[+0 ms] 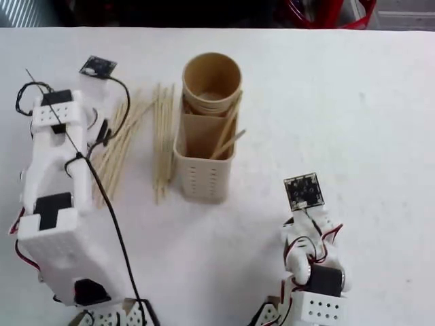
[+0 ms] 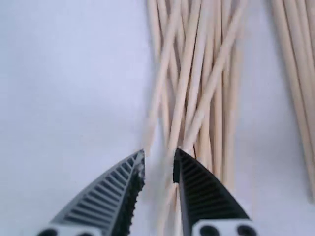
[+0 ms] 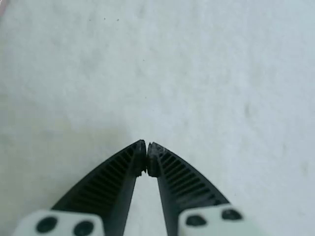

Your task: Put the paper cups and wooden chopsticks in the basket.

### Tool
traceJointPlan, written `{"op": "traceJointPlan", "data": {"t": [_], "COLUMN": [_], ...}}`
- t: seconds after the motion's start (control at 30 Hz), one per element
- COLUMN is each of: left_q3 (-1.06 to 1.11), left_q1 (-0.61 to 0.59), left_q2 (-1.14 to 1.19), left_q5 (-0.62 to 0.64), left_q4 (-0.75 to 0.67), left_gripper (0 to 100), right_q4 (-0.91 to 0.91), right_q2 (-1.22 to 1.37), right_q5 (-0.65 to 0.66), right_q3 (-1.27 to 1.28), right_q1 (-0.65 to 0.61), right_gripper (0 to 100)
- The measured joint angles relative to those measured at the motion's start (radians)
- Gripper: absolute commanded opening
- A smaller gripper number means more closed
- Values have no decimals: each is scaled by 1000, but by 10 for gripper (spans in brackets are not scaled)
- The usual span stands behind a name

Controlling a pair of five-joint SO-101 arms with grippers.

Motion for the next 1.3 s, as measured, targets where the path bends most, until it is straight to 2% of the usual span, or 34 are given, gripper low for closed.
{"op": "traceJointPlan", "data": {"t": [0.2,0.3,0.4,0.53,0.83,0.97,1.03,1.17,1.3], "left_q3": [-83,-74,-48,-43,-55,51,114,206,316], "left_q1": [-6,5,49,120,195,196,193,173,213], "left_q2": [0,0,44,166,180,81,6,-192,-328], "left_q5": [0,14,20,18,-83,-172,-173,-129,-57], "left_q4": [0,-58,-130,-141,117,141,123,32,-92], "left_gripper": [113,113,112,112,86,80,80,81,151], "right_q4": [0,0,0,0,0,0,0,0,0], "right_q2": [0,0,0,0,0,0,0,0,0], "right_q5": [0,0,0,0,0,0,0,0,0], "right_q3": [0,0,0,0,0,0,0,0,0], "right_q1": [0,2,0,2,0,2,0,0,2], "right_gripper": [18,18,18,18,18,18,18,18,18]}}
